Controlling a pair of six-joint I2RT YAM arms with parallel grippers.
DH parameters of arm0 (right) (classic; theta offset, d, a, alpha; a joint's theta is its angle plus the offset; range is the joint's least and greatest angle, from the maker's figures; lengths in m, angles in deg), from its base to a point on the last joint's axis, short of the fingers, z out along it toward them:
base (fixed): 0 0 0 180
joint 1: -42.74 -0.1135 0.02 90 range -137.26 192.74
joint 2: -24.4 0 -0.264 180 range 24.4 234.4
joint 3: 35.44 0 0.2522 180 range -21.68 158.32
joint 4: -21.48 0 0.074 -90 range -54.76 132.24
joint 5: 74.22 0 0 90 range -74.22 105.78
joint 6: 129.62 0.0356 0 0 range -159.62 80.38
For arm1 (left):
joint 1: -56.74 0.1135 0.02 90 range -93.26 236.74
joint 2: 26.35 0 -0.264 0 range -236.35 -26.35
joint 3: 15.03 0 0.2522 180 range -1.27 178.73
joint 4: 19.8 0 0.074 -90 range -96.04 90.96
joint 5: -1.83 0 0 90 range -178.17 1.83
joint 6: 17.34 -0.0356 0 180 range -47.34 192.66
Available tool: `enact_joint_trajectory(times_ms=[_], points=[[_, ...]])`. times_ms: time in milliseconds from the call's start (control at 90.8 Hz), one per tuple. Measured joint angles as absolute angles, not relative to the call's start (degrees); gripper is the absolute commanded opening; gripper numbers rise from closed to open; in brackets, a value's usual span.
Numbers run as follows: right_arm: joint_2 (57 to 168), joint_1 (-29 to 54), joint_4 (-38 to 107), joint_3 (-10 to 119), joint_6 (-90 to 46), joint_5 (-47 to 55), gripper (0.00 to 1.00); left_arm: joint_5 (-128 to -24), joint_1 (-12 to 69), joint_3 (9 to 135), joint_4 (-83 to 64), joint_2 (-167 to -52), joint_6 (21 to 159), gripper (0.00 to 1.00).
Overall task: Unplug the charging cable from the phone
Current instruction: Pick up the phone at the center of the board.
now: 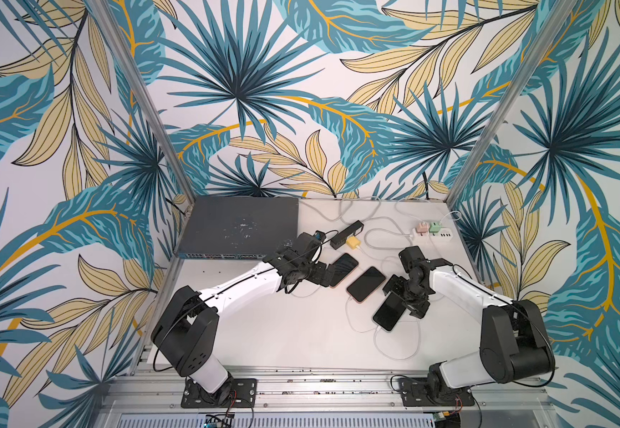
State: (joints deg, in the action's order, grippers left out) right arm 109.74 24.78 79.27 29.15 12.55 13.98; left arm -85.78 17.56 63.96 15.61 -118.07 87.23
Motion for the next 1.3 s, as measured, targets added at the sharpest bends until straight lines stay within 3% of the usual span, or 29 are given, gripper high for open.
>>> enact_joint_trajectory(times_ms=[1036, 1300], points=[[118.29, 25.5, 77.74, 31.16, 8.15, 15.92, 0.98, -86.04, 17.56, 63.35, 15.2, -118.22, 87.51, 1.0], [118.29, 25.5, 77.22, 31.16, 8.44, 16.16, 0.89, -86.02, 17.56, 63.35, 15.18, -118.57, 87.51, 1.0]])
